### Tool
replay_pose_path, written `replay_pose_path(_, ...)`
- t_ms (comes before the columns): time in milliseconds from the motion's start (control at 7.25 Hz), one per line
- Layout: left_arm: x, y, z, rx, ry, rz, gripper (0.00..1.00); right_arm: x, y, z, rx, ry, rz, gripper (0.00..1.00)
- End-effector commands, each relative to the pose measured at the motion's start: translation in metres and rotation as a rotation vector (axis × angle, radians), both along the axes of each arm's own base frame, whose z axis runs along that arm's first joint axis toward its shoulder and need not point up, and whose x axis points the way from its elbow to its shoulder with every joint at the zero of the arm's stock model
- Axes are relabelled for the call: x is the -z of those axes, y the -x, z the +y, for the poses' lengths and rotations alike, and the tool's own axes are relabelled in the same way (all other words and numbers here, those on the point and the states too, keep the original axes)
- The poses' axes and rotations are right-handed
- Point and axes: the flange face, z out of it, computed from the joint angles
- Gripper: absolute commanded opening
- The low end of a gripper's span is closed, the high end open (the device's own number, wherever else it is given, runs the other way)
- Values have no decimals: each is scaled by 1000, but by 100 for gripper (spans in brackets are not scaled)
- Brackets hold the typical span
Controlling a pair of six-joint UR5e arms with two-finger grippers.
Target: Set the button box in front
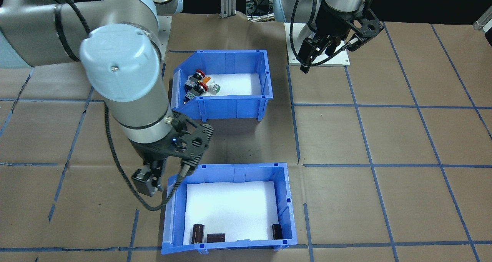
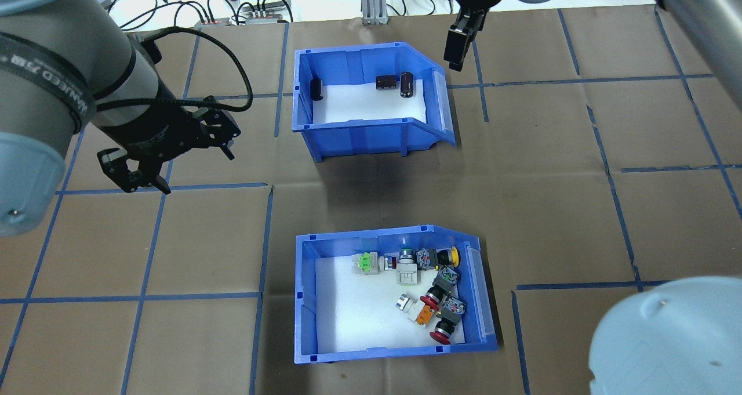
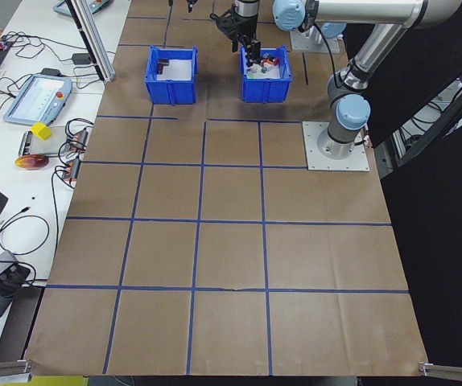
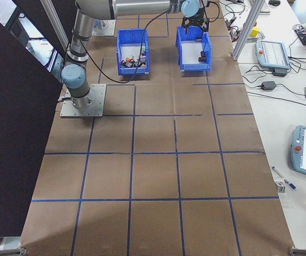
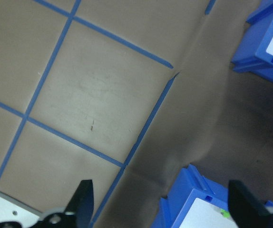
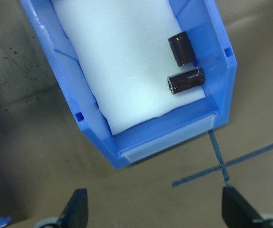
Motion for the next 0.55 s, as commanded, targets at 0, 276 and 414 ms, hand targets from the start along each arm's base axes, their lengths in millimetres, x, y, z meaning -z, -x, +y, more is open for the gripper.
replay_pose_path(0,30,13,58,-308,-35,5,100,24,-81,18,-144,-21,4,100)
replay_pose_path(276,54,60,96,-530,-76,10,100,43,-129,42,-222,-42,15,100)
replay_pose_path(414,57,82,108,-610,-37,33,100,60,-134,42,-232,-66,23,100)
